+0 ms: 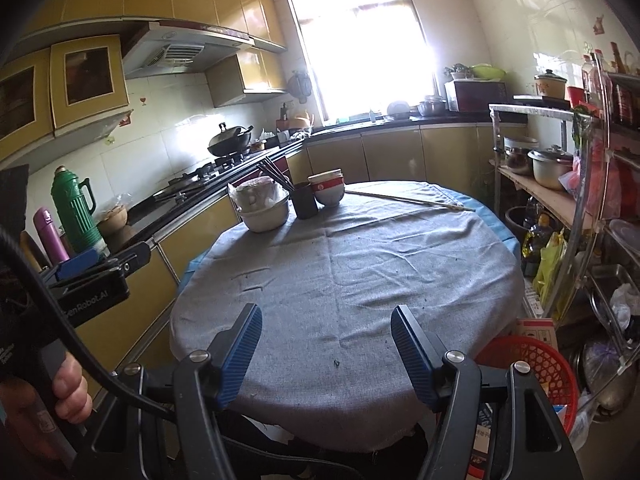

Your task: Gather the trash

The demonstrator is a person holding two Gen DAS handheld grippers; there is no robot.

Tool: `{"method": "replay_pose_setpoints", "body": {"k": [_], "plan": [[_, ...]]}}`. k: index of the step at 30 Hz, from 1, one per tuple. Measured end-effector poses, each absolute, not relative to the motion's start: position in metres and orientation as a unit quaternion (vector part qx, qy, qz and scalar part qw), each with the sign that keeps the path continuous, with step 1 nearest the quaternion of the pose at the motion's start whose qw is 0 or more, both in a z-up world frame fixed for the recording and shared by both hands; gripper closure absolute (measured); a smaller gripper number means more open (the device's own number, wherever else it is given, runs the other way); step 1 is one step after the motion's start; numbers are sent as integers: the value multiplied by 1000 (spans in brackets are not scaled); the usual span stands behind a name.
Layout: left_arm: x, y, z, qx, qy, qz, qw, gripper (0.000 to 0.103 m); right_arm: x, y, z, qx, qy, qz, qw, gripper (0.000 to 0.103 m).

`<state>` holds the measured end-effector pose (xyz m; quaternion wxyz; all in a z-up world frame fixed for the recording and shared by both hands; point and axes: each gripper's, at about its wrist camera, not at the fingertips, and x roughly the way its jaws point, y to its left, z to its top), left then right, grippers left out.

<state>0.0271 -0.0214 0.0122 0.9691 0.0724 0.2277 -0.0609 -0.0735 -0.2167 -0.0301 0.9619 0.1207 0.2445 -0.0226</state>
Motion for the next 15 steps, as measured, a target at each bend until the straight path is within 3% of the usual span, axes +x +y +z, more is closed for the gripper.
{"method": "replay_pose_setpoints", "body": {"k": [15], "plan": [[30, -20, 10, 62, 242, -63, 966, 13, -70, -216, -32, 117, 248, -21, 961, 32]]}}
